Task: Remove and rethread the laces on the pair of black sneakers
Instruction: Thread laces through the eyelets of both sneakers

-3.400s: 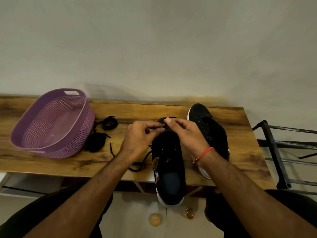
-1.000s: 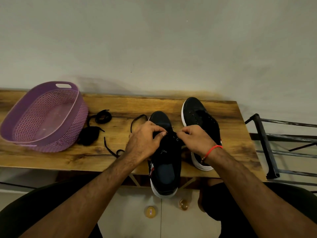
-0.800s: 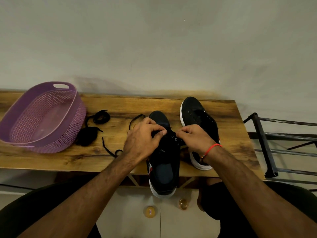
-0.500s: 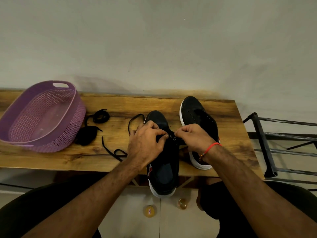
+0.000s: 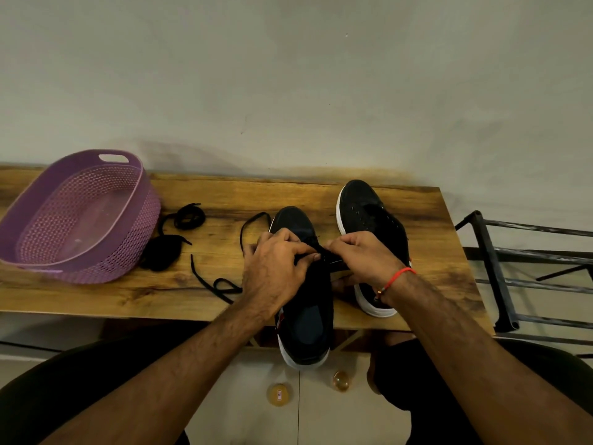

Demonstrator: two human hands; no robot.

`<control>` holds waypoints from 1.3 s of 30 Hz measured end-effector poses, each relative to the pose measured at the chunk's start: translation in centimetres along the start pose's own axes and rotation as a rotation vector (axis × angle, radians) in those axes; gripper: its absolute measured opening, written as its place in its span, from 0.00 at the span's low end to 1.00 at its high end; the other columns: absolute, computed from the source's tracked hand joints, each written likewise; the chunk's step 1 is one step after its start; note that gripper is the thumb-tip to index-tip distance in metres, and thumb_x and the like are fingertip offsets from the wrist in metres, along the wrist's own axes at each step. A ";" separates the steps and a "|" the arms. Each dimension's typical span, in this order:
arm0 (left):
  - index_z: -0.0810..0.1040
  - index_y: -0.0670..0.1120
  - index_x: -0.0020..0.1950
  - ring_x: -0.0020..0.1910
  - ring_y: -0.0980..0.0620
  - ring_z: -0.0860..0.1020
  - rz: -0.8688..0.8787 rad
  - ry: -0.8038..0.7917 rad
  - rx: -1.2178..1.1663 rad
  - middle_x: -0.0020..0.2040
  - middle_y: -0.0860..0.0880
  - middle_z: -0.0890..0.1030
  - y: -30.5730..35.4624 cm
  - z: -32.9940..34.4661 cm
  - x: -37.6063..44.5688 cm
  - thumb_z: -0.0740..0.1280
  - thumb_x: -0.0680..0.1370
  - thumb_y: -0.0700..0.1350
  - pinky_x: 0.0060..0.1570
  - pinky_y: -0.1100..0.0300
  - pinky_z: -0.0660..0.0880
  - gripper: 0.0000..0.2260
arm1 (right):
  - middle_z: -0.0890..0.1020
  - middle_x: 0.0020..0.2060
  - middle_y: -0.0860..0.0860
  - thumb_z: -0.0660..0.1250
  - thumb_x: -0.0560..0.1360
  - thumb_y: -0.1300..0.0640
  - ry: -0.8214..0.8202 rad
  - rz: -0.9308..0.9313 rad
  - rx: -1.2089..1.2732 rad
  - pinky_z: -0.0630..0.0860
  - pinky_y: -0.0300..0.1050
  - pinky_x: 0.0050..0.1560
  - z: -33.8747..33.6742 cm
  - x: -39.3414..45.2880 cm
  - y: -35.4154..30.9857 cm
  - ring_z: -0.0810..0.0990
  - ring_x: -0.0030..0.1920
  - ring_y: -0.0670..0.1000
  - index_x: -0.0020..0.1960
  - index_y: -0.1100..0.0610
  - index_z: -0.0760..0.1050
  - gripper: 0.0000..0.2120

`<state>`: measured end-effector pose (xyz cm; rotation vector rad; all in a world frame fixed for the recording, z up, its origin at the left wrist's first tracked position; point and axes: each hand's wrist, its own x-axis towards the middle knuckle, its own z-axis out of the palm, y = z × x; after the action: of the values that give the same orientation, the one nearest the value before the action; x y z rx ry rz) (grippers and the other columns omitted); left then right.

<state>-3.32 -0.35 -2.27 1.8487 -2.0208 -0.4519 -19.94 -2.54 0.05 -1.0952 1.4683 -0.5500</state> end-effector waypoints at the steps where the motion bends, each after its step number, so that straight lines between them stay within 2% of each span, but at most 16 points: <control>1: 0.82 0.61 0.59 0.59 0.54 0.69 0.000 -0.001 0.002 0.54 0.58 0.75 0.0 0.0 0.0 0.66 0.79 0.61 0.60 0.51 0.64 0.12 | 0.84 0.48 0.59 0.65 0.81 0.56 0.004 -0.002 0.000 0.84 0.51 0.40 0.0 0.1 0.1 0.85 0.47 0.56 0.47 0.60 0.81 0.10; 5: 0.82 0.61 0.61 0.59 0.54 0.68 0.007 -0.020 0.016 0.55 0.58 0.74 0.0 0.0 0.1 0.65 0.79 0.61 0.60 0.51 0.64 0.13 | 0.83 0.48 0.58 0.67 0.79 0.60 0.053 -0.044 -0.096 0.84 0.51 0.41 0.4 0.7 0.6 0.84 0.48 0.55 0.46 0.56 0.78 0.04; 8: 0.81 0.62 0.61 0.60 0.54 0.68 -0.003 -0.027 0.010 0.57 0.58 0.74 0.0 0.1 0.0 0.66 0.79 0.61 0.59 0.53 0.63 0.14 | 0.84 0.44 0.55 0.69 0.78 0.58 0.096 -0.083 -0.188 0.83 0.56 0.48 0.4 1.2 0.7 0.84 0.46 0.54 0.44 0.53 0.79 0.05; 11: 0.82 0.61 0.61 0.61 0.54 0.68 -0.015 -0.030 -0.017 0.56 0.58 0.73 0.0 0.1 0.0 0.66 0.78 0.61 0.57 0.56 0.60 0.13 | 0.85 0.43 0.55 0.69 0.78 0.57 0.084 -0.098 -0.242 0.82 0.58 0.53 0.2 1.1 0.5 0.84 0.47 0.55 0.45 0.56 0.81 0.05; 16: 0.82 0.61 0.61 0.62 0.53 0.68 -0.021 -0.040 -0.033 0.56 0.58 0.73 0.1 0.0 0.0 0.67 0.79 0.60 0.58 0.56 0.60 0.13 | 0.84 0.45 0.61 0.67 0.79 0.56 0.047 -0.107 -0.294 0.80 0.61 0.55 0.0 0.8 0.2 0.83 0.49 0.60 0.47 0.62 0.81 0.09; 19: 0.81 0.61 0.61 0.63 0.53 0.67 -0.033 -0.053 -0.006 0.59 0.57 0.73 0.1 -0.2 0.1 0.66 0.78 0.62 0.60 0.53 0.60 0.14 | 0.84 0.44 0.62 0.66 0.80 0.56 0.058 -0.105 -0.330 0.82 0.54 0.52 0.1 0.7 0.0 0.83 0.47 0.60 0.47 0.65 0.81 0.11; 21: 0.81 0.61 0.61 0.64 0.53 0.67 -0.050 -0.059 -0.005 0.59 0.57 0.73 0.1 -0.4 0.3 0.67 0.78 0.62 0.63 0.50 0.61 0.14 | 0.84 0.40 0.57 0.66 0.80 0.57 0.069 -0.108 -0.346 0.80 0.40 0.40 0.0 0.6 -0.2 0.83 0.40 0.51 0.46 0.63 0.81 0.10; 23: 0.81 0.62 0.59 0.65 0.53 0.67 -0.068 -0.057 -0.016 0.59 0.58 0.73 -0.1 -0.7 0.5 0.68 0.77 0.61 0.64 0.48 0.62 0.12 | 0.85 0.41 0.54 0.66 0.80 0.58 0.077 -0.099 -0.309 0.76 0.34 0.33 -0.2 0.5 -0.4 0.83 0.37 0.45 0.47 0.62 0.80 0.08; 29: 0.82 0.61 0.57 0.65 0.53 0.65 -0.099 -0.081 -0.092 0.57 0.59 0.69 0.0 -0.8 0.6 0.71 0.77 0.58 0.60 0.50 0.60 0.09 | 0.85 0.45 0.54 0.68 0.79 0.59 0.124 -0.142 -0.123 0.81 0.40 0.39 -0.5 0.4 -0.6 0.86 0.43 0.48 0.49 0.58 0.79 0.03; 32: 0.82 0.61 0.56 0.65 0.53 0.65 -0.120 -0.066 -0.126 0.55 0.60 0.68 0.0 -0.6 0.5 0.71 0.77 0.57 0.57 0.52 0.57 0.09 | 0.85 0.43 0.52 0.71 0.77 0.57 0.056 -0.175 -0.199 0.81 0.38 0.41 -0.2 0.3 -0.6 0.85 0.42 0.47 0.51 0.57 0.81 0.04; 34: 0.82 0.61 0.56 0.65 0.54 0.65 -0.127 -0.074 -0.131 0.55 0.60 0.68 0.0 -0.6 0.6 0.71 0.77 0.57 0.57 0.52 0.56 0.09 | 0.85 0.42 0.52 0.71 0.77 0.58 0.058 -0.198 -0.249 0.82 0.40 0.43 -0.2 0.3 -0.6 0.85 0.43 0.48 0.48 0.57 0.82 0.03; 37: 0.82 0.61 0.55 0.65 0.54 0.65 -0.119 -0.077 -0.127 0.55 0.60 0.68 -0.1 -0.6 0.5 0.71 0.77 0.57 0.58 0.52 0.57 0.08 | 0.85 0.40 0.51 0.71 0.77 0.59 0.081 -0.205 -0.345 0.79 0.33 0.38 -0.6 0.1 -0.8 0.84 0.40 0.46 0.47 0.56 0.82 0.01; 39: 0.82 0.61 0.55 0.65 0.54 0.65 -0.110 -0.072 -0.122 0.56 0.60 0.67 -0.2 -0.5 0.5 0.71 0.77 0.57 0.57 0.52 0.57 0.08 | 0.85 0.40 0.51 0.71 0.77 0.58 0.025 -0.202 -0.416 0.79 0.33 0.38 -0.8 0.0 -0.9 0.84 0.39 0.45 0.50 0.54 0.81 0.03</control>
<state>-2.95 -0.87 -1.86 1.9007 -1.8971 -0.6661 -20.44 -3.17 1.02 -1.5795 1.5427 -0.4067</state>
